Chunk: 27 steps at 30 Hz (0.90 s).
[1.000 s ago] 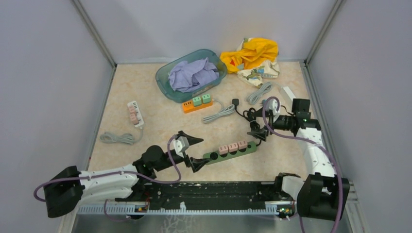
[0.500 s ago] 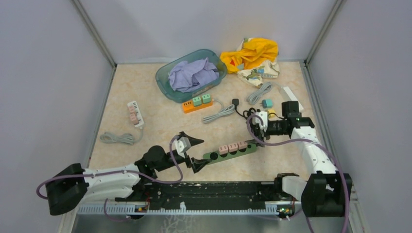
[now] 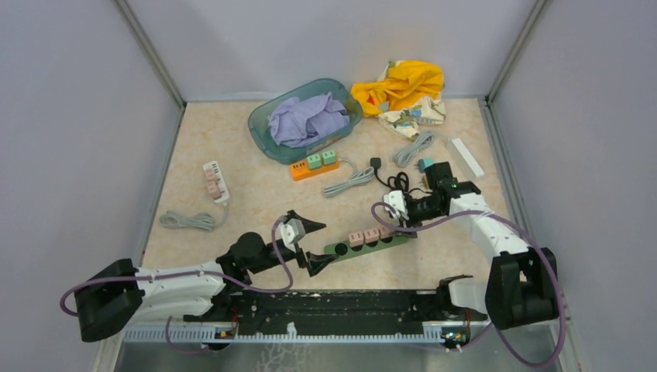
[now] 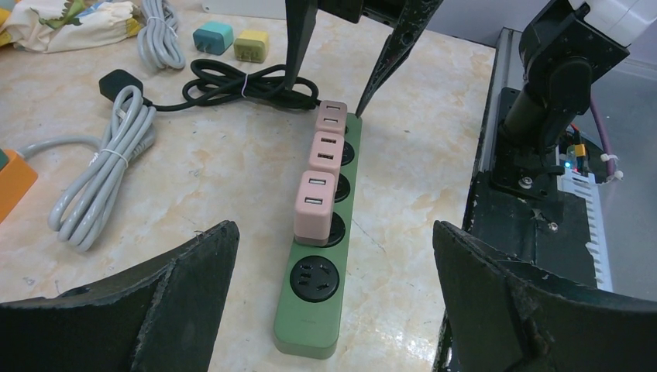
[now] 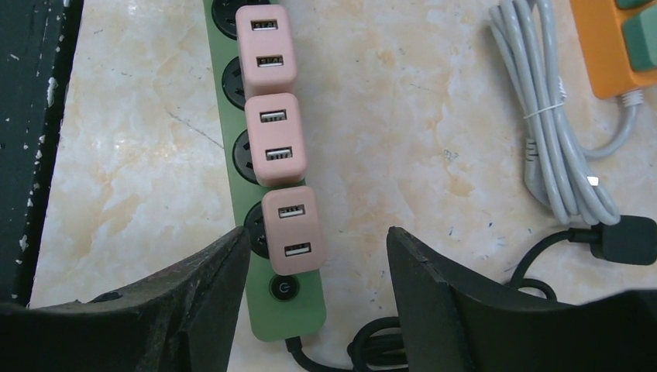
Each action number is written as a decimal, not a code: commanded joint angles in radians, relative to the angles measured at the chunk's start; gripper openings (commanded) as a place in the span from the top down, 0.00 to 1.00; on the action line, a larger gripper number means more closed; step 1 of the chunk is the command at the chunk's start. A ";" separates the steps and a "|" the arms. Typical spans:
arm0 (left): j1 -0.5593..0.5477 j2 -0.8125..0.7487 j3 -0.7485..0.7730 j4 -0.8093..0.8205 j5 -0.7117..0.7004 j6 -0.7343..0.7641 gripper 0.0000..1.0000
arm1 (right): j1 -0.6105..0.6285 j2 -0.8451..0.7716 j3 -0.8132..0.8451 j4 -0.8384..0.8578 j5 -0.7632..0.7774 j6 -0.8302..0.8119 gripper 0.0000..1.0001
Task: Pull the plug off the socket
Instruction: Remove the plug from the socket.
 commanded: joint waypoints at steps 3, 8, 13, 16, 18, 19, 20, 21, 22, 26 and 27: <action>-0.003 0.013 -0.005 0.054 0.015 -0.009 0.00 | 0.067 0.044 -0.003 0.025 0.064 -0.007 0.37; -0.002 0.020 -0.005 0.057 0.018 -0.009 0.00 | 0.102 0.078 0.004 0.021 0.091 0.001 0.42; -0.002 0.022 -0.006 0.058 0.024 -0.006 0.00 | 0.126 0.107 0.012 0.011 0.128 0.006 0.48; -0.003 0.029 -0.003 0.061 0.025 -0.001 0.00 | 0.136 0.114 0.016 0.012 0.134 0.014 0.54; -0.002 0.034 -0.003 0.065 0.026 0.000 0.00 | 0.141 0.114 0.019 0.012 0.135 0.016 0.60; -0.002 0.039 0.001 0.066 0.029 0.001 0.00 | 0.143 0.114 0.020 0.012 0.137 0.017 0.63; -0.002 0.042 0.002 0.066 0.030 0.002 0.00 | 0.144 0.113 0.020 0.012 0.139 0.018 0.64; -0.002 0.049 0.005 0.067 0.032 0.003 0.00 | 0.146 0.115 0.019 0.012 0.141 0.019 0.66; -0.002 0.053 0.006 0.068 0.035 0.005 0.00 | 0.148 0.118 0.020 0.013 0.144 0.020 0.68; -0.002 0.072 0.009 0.083 0.041 0.010 0.00 | 0.154 0.121 0.029 0.006 0.147 0.026 0.75; -0.002 0.076 0.007 0.092 0.045 0.014 0.00 | 0.155 0.121 0.033 0.003 0.143 0.028 0.77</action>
